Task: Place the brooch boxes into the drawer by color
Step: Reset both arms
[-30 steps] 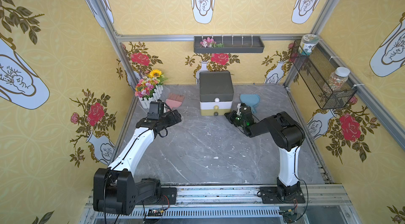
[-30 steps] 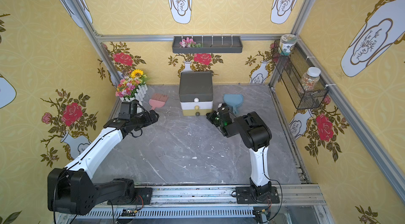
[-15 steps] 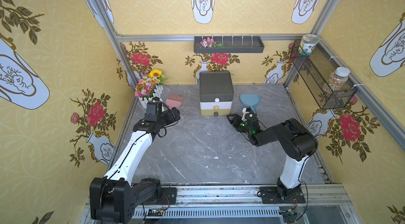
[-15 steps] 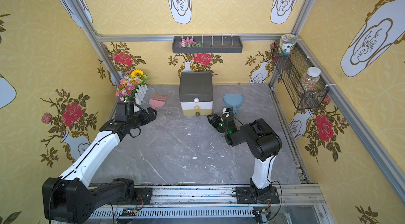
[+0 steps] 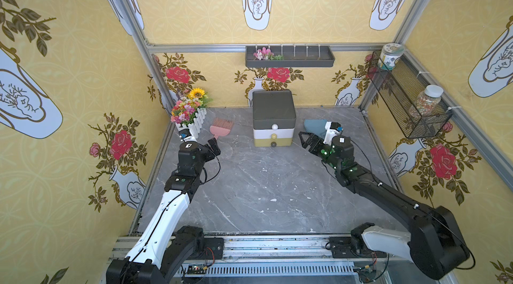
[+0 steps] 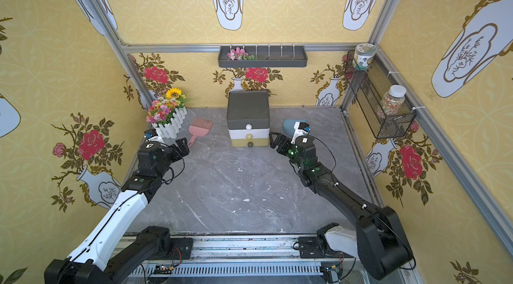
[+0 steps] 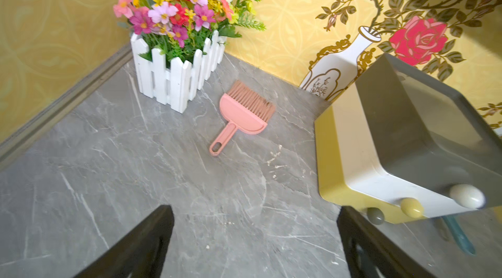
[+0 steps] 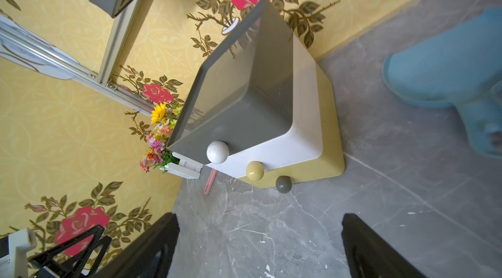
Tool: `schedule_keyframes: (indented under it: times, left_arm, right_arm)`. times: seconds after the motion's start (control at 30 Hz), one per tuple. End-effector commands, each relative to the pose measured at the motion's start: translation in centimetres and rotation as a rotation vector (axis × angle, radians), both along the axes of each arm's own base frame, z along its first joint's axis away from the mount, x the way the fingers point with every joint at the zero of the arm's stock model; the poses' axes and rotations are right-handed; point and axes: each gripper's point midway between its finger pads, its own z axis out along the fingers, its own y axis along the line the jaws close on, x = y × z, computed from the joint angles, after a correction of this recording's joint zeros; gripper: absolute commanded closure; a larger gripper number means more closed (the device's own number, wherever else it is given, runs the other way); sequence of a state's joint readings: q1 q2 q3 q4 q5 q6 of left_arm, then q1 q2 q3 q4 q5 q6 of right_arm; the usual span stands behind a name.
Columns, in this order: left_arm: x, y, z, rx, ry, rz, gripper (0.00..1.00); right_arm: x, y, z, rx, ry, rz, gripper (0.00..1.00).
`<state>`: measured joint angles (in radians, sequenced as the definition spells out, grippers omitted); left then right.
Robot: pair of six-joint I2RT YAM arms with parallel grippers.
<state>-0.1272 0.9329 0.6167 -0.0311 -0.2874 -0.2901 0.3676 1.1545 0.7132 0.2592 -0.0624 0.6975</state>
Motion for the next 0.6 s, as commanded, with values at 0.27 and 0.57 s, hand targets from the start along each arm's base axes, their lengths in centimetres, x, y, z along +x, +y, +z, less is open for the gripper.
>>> schedule_keyframes:
  times: [0.27,0.57]
  left_arm:
    - [0.3,3.6,-3.8,0.254,-0.170,0.109,0.00]
    - [0.3,4.7,-7.3,0.205,-0.186,0.082,0.00]
  right_arm:
    - [-0.8,-10.0,0.3,-0.458,0.080,-0.205,0.03]
    - [0.7,-18.0,-5.4,-0.526,0.117,-0.289,0.03]
